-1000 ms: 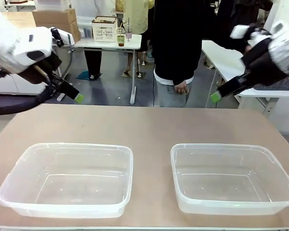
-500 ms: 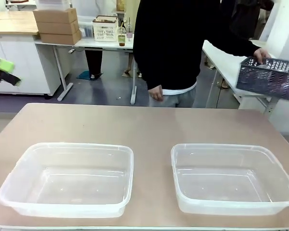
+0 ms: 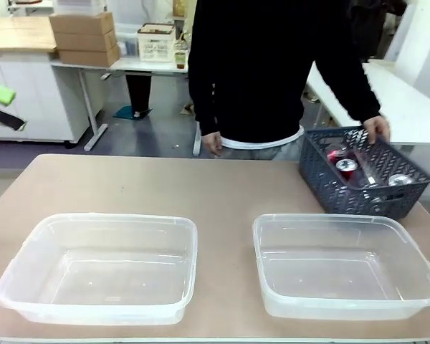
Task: Sort the waste into each basket.
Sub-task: Pick up the Organizing box on the left side of the table and lift it.
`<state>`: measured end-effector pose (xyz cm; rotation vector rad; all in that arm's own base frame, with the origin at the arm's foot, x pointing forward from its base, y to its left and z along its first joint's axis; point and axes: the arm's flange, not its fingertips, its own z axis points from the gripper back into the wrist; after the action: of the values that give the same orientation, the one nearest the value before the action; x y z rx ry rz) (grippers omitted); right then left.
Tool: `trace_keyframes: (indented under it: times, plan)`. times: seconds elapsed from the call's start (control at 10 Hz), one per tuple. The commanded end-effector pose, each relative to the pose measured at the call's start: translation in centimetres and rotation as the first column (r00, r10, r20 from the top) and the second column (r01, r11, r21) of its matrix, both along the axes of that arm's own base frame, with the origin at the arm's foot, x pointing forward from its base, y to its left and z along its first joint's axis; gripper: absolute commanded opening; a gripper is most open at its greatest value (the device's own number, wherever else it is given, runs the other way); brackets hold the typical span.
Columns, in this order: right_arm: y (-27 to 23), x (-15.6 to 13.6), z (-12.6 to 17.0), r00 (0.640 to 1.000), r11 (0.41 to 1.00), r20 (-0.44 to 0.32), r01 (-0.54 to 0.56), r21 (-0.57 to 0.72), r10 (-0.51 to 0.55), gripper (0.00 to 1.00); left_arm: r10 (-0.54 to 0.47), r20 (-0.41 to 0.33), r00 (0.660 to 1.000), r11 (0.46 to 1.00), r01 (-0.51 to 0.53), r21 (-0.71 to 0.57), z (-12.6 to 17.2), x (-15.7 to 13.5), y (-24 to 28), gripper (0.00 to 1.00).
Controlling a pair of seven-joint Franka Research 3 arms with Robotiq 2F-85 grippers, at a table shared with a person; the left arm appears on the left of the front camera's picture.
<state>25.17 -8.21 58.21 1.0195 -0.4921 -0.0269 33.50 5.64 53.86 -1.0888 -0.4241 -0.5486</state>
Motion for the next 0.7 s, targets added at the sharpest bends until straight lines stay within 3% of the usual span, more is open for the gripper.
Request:
trace_keyframes:
  times: [0.0,0.4,0.5,0.6]
  plan:
    - [-0.5,0.0,0.1,0.999,1.0,0.039,-0.012,0.004,0.012,1.0,-0.009,0.042,0.999,1.0,0.01,-0.008,0.5,0.0,0.5,1.0]
    - [-0.2,-0.3,0.0,1.0,1.0,0.01,-0.003,-0.014,0.003,1.0,0.003,0.02,1.0,1.0,-0.004,0.02,0.4,-0.4,0.2,1.0]
    - [4.6,0.8,-0.2,0.997,0.986,-0.046,-0.064,-0.153,0.057,1.0,-0.017,0.033,0.999,0.984,0.011,0.177,0.9,-0.9,-0.3,1.0]
    - [11.3,1.5,-0.7,0.993,0.966,-0.107,-0.082,-0.243,0.058,1.0,-0.001,0.02,1.0,0.933,-0.006,0.361,1.7,-1.9,-0.4,1.0]
